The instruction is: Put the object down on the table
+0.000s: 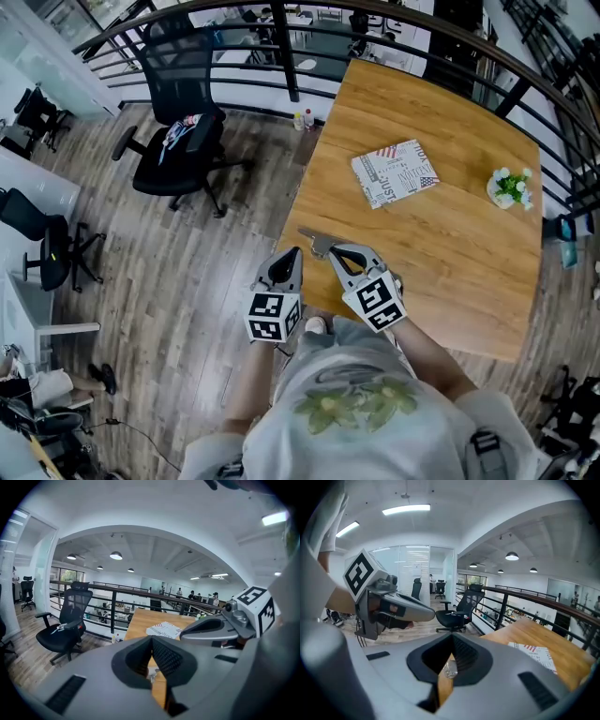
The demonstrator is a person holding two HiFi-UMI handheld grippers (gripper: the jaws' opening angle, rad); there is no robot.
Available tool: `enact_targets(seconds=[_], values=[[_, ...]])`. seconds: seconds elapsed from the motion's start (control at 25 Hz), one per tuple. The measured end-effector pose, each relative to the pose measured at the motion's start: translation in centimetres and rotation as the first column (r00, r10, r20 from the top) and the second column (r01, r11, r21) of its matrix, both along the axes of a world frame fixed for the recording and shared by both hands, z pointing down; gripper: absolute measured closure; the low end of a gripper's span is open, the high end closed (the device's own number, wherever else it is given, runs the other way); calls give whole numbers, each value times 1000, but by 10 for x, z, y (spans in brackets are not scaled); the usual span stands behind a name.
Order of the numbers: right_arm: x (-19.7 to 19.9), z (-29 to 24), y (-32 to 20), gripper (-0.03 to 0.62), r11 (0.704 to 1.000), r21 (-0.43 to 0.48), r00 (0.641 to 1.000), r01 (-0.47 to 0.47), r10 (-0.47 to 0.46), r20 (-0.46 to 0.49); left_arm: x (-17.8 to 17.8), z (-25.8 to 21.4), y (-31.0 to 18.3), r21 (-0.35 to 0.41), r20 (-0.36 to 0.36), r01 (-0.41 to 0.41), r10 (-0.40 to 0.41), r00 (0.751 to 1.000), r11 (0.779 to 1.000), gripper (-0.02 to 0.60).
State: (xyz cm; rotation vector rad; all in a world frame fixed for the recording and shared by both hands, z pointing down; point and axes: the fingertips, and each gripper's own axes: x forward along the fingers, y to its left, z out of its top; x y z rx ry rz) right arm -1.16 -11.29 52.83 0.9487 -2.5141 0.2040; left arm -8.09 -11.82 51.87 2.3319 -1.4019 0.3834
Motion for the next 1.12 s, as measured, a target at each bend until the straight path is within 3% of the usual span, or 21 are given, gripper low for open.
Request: enact_targets(seconds=[1.12], values=[[10,-11,12,588,998,-4,998,-55,55,21,12,-1,15,-6,-23,-30,30,999,1000,568]])
